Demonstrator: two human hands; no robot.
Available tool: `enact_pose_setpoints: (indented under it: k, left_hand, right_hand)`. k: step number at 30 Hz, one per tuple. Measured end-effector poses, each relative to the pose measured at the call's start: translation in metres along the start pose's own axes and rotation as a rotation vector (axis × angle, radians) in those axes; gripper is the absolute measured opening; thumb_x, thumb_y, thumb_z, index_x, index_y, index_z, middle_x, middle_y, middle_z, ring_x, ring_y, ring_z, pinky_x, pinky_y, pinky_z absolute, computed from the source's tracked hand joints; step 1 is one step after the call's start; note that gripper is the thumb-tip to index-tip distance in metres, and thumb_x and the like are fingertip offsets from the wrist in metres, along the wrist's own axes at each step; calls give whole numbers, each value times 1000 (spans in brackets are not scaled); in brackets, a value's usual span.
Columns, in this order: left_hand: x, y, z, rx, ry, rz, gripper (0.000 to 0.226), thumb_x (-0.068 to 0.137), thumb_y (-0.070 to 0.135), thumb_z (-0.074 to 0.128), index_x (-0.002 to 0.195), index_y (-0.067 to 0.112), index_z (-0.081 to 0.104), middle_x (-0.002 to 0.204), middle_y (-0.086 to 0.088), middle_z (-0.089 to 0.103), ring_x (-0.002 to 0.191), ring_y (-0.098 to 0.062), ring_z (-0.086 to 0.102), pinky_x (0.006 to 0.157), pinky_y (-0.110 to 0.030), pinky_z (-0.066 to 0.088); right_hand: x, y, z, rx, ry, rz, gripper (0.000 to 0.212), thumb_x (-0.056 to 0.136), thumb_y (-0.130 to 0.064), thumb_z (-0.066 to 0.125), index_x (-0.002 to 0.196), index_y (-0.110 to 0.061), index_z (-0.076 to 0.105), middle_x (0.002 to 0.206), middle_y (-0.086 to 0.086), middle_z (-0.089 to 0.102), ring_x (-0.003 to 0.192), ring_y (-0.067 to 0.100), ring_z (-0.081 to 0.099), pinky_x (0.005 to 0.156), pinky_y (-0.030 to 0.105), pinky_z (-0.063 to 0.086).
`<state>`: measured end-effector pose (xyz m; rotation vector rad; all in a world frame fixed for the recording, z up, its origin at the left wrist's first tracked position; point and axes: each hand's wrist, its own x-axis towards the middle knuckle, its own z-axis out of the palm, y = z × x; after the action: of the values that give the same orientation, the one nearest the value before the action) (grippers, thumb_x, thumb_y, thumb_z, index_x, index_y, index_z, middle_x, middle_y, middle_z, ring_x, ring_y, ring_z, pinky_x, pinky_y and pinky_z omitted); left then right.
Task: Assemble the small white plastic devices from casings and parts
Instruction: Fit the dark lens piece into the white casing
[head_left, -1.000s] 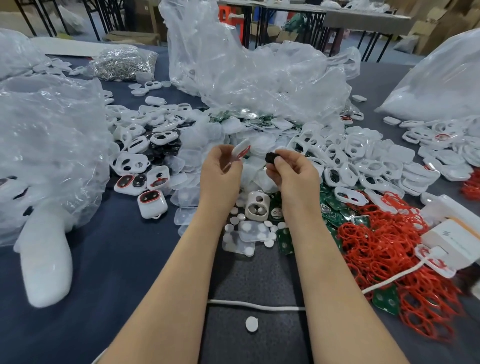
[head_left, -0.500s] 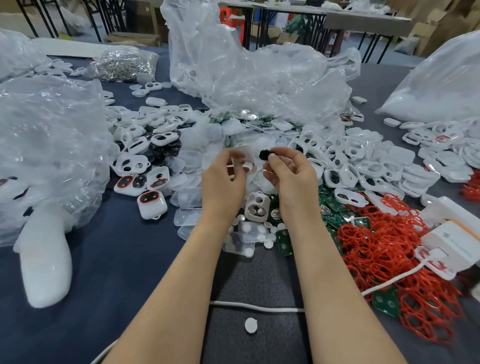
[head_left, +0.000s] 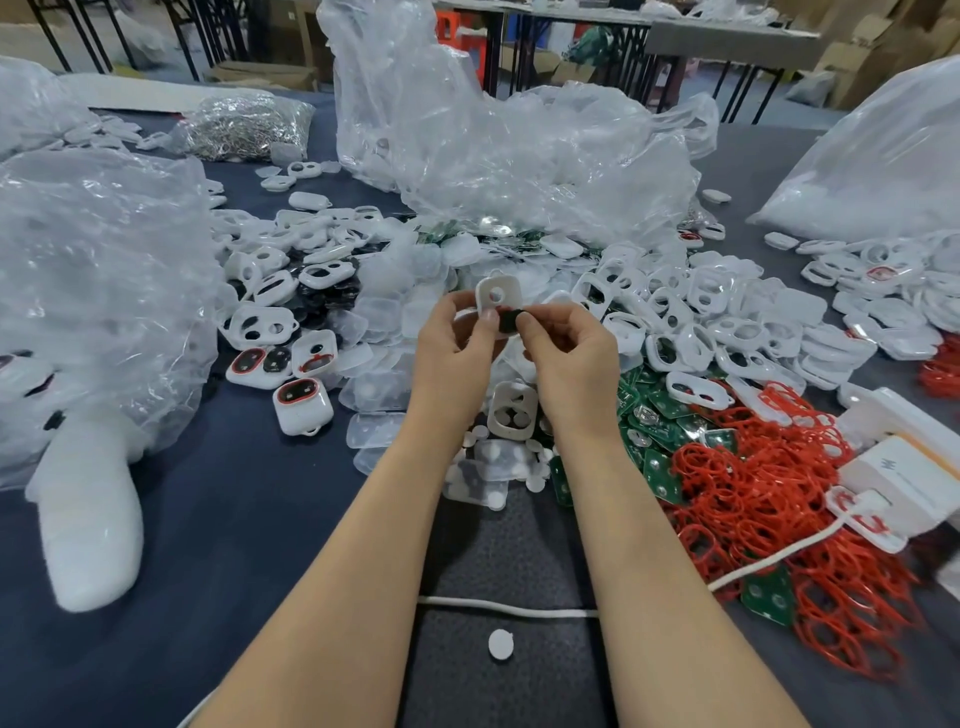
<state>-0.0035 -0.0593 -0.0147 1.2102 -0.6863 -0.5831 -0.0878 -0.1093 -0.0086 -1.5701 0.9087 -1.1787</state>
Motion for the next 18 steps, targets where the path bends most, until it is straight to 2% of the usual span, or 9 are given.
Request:
enact_pose_setpoints:
  k: [2, 5, 9, 13, 18]
  left_hand:
    - [1, 0, 1, -60, -24, -48, 12, 98, 10, 51, 101, 19, 58, 89, 3, 71, 86, -5, 70, 77, -17, 53]
    - [1, -1, 0, -131, -53, -97, 14, 98, 7, 49, 104, 14, 59, 90, 0, 71, 86, -9, 71, 78, -19, 55]
    - [2, 1, -1, -164, -57, -115, 18, 98, 7, 50, 98, 19, 63, 91, -2, 72, 84, -12, 71, 75, -21, 55]
    - [3, 0, -3, -209, -61, -136, 17, 98, 8, 51, 99, 18, 64, 85, 1, 73, 81, -11, 70, 74, -20, 55]
    - [2, 1, -1, -175, -92, -127, 15, 98, 9, 51, 102, 17, 63, 92, -1, 72, 84, -11, 70, 75, -19, 54]
  right_hand:
    - [0, 1, -1, 20, 16, 12, 2, 88, -11, 66, 90, -10, 66, 83, 2, 67, 75, 9, 60, 75, 27, 53]
    - [4, 3, -5, 79, -38, 90, 4, 88, -15, 67, 91, -13, 64, 83, 1, 67, 69, 1, 61, 67, 17, 51]
    - [11, 6, -11, 167, -145, 229, 4, 87, -16, 68, 90, -18, 65, 75, -6, 67, 63, 1, 58, 61, 17, 47]
    - [12, 7, -10, 194, -149, 222, 5, 86, -16, 69, 85, -20, 66, 65, -12, 67, 60, 0, 60, 60, 15, 48]
    - [11, 8, -9, 79, -145, 162, 4, 87, -21, 69, 87, -22, 65, 77, -6, 67, 64, -1, 60, 59, 13, 48]
